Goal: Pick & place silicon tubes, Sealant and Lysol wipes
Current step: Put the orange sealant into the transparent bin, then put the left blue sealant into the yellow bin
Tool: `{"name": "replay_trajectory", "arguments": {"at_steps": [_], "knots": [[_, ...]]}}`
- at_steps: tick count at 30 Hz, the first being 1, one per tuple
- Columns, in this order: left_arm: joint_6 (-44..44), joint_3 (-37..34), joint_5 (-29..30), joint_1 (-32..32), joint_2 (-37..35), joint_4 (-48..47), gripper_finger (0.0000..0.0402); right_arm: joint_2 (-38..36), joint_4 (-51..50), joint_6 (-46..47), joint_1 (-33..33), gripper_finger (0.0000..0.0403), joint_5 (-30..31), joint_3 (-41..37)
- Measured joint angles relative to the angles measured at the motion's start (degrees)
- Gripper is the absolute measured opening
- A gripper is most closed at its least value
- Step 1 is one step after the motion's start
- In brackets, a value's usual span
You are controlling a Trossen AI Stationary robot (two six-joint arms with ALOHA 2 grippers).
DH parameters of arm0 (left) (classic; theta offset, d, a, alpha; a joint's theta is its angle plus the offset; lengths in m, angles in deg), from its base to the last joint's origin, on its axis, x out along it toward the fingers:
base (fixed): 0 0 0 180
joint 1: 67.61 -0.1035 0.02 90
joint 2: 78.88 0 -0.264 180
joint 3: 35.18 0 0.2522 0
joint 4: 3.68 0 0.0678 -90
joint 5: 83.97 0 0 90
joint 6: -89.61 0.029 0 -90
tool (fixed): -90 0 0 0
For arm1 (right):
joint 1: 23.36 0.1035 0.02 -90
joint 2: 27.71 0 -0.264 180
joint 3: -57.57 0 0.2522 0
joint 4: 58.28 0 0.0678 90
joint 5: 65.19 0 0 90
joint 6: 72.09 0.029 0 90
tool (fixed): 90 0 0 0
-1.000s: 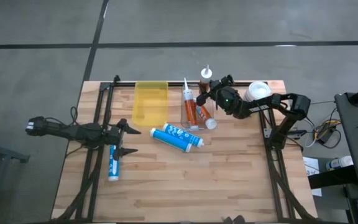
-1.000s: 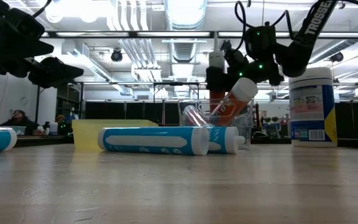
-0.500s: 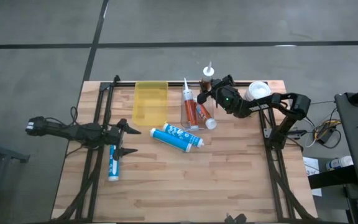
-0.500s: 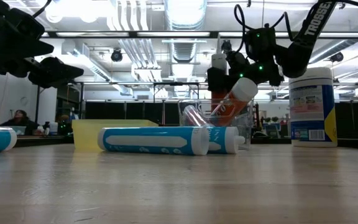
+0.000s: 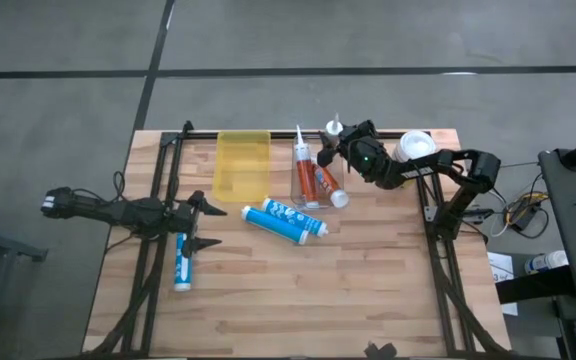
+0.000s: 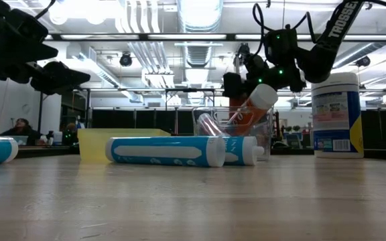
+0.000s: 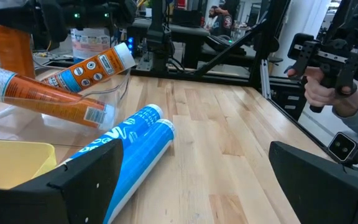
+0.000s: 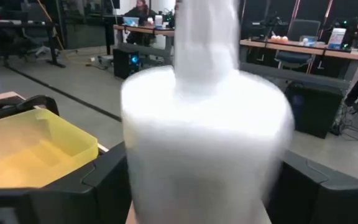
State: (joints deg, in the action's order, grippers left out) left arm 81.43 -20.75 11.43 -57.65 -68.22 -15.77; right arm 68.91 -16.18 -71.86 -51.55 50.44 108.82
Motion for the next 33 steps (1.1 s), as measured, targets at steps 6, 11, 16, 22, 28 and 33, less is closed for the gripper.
{"name": "replay_trajectory", "arguments": {"at_steps": [6, 11, 16, 22, 28, 33], "knots": [[0.00, 0.00, 0.00, -0.01, -0.02, 0.00, 0.0398, -0.14, -0.09, 0.00, 0.04, 0.0288, -0.02, 0.00], [0.00, 0.00, 0.01, 0.00, -0.02, 0.00, 0.0399, -0.25, -0.10, 0.00, 0.04, 0.0286, -0.04, 0.00], [0.00, 0.00, 0.00, -0.01, -0.02, 0.00, 0.0398, -1.60, -0.20, -0.48, 0.17, 0.0292, -0.15, 0.00], [0.00, 0.00, 0.01, 0.00, -0.02, 0.00, 0.0398, -5.29, -0.33, -5.04, 0.20, 0.0299, -0.15, 0.11], [0.00, 0.00, 0.01, -0.01, -0.02, 0.00, 0.0398, -10.89, 0.22, -15.92, 0.20, 0.0304, -0.17, 2.14], [0.00, 0.00, 0.01, 0.00, -0.02, 0.00, 0.0398, -14.14, 0.13, -16.91, 0.16, 0.0301, -0.17, 3.70]]}}
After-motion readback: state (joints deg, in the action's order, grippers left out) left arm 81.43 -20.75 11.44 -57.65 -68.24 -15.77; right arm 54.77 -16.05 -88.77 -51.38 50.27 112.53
